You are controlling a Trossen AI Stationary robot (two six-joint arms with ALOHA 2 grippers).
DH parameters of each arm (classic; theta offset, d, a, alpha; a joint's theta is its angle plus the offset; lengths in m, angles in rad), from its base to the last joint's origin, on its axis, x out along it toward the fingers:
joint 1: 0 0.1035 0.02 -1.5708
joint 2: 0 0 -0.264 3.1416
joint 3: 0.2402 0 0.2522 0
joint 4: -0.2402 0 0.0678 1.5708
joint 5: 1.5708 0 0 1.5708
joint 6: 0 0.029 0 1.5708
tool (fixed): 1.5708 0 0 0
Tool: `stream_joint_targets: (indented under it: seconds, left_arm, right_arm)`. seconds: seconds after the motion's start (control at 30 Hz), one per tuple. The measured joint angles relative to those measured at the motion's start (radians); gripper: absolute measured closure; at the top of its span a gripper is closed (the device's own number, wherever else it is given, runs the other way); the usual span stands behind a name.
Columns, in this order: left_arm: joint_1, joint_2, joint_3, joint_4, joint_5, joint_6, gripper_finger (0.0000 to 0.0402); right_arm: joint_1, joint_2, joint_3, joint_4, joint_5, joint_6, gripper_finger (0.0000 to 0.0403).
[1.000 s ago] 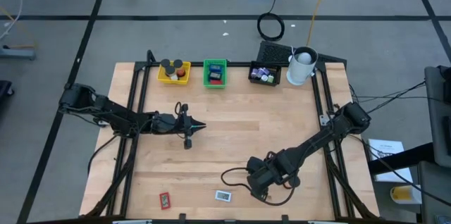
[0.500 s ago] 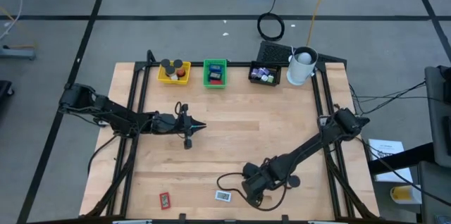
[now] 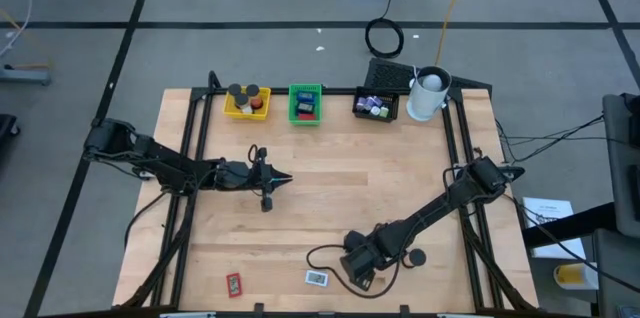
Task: Pick & Place Office items
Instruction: Put the red charger adapter in the black bin
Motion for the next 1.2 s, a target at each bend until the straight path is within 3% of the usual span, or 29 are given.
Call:
stream_joint_targets:
  seconds: [0.37, 0.57, 0.73, 0.97, 1.2]
  left_arm:
    - [0.0, 0.0, 0.0, -0.003, 0.009, -0.024, 0.0355]
    - [0.0, 0.0, 0.0, -0.004, 0.01, -0.024, 0.0355]
    - [0.0, 0.0, 0.0, -0.004, 0.01, -0.023, 0.0355]
    - [0.0, 0.0, 0.0, -0.013, 0.011, -0.022, 0.0355]
    - [0.0, 0.0, 0.0, -0.022, 0.011, -0.023, 0.0355]
  right_arm:
    - [-0.019, -0.02, 0.0, 0.0, -0.002, -0.115, 0.0288]
    - [-0.044, -0.074, 0.0, -0.059, 0.03, -0.19, 0.0279]
    - [-0.106, -0.113, 0.0, -0.187, 0.127, -0.293, 0.027]
    - [-0.287, -0.113, -0.033, -0.233, 0.185, -0.57, 0.0275]
    - [-0.48, -0.112, -0.11, -0.236, 0.206, -0.738, 0.027]
